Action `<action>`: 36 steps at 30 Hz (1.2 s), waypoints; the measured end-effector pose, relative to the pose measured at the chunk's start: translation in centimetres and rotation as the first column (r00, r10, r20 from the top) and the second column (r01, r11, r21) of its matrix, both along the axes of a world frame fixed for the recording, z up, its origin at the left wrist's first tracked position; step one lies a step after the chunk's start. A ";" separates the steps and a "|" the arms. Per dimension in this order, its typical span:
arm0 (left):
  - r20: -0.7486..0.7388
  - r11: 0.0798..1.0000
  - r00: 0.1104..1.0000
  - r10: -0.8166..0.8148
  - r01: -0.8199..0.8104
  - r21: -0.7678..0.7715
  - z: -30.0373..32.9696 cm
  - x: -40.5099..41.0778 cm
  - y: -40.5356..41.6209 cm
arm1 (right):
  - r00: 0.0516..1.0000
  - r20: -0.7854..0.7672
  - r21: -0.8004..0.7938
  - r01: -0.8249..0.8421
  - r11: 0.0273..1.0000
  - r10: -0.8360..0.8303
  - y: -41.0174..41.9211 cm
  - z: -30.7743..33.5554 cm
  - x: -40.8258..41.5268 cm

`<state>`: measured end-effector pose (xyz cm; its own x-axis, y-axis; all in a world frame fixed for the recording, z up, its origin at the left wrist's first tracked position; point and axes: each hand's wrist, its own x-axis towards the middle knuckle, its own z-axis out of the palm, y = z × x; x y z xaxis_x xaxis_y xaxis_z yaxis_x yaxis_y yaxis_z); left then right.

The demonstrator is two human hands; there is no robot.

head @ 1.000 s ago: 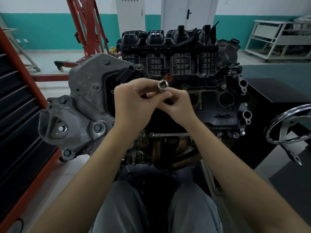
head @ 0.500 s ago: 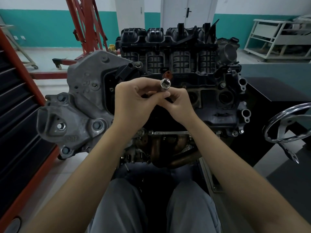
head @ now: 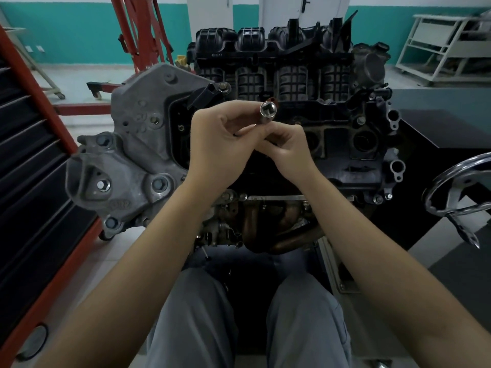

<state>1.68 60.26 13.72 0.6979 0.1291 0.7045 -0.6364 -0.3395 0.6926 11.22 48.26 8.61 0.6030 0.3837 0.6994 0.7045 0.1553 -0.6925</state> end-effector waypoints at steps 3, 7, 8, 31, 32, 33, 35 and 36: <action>-0.013 0.997 0.997 -0.076 0.076 -0.008 0.1 0.0 0.0 | 0.998 -0.022 0.062 0.052 0.997 -0.051 0.1 -0.1 0.0; 0.025 0.999 0.999 0.032 -0.033 0.039 0.2 0.0 -0.2 | 0.999 0.006 0.075 0.052 0.996 -0.053 0.1 0.0 -0.1; 0.024 0.998 0.998 0.049 -0.050 0.027 0.2 0.1 -0.2 | 0.999 0.016 0.064 0.043 0.997 -0.044 0.0 0.0 -0.1; 0.007 0.997 0.998 -0.055 0.055 0.047 0.4 0.0 0.0 | 0.998 -0.027 0.062 0.063 0.996 -0.062 -0.1 0.0 0.0; 0.018 0.998 1.000 -0.015 0.014 0.061 0.3 0.0 0.1 | 0.998 -0.019 0.058 0.058 0.997 -0.057 -0.1 0.0 0.0; 0.020 0.998 1.000 0.009 -0.010 0.062 0.3 0.0 0.1 | 0.999 -0.013 0.049 0.047 0.998 -0.046 -0.1 0.1 0.0; 0.015 0.999 1.000 0.008 -0.009 0.045 0.1 0.0 0.2 | 1.000 0.011 0.019 0.019 1.000 -0.019 -0.2 0.1 -0.1; 0.008 0.999 1.000 -0.026 0.026 0.030 0.1 0.1 0.3 | 1.000 0.021 0.006 0.014 1.000 -0.014 -0.2 0.1 -0.1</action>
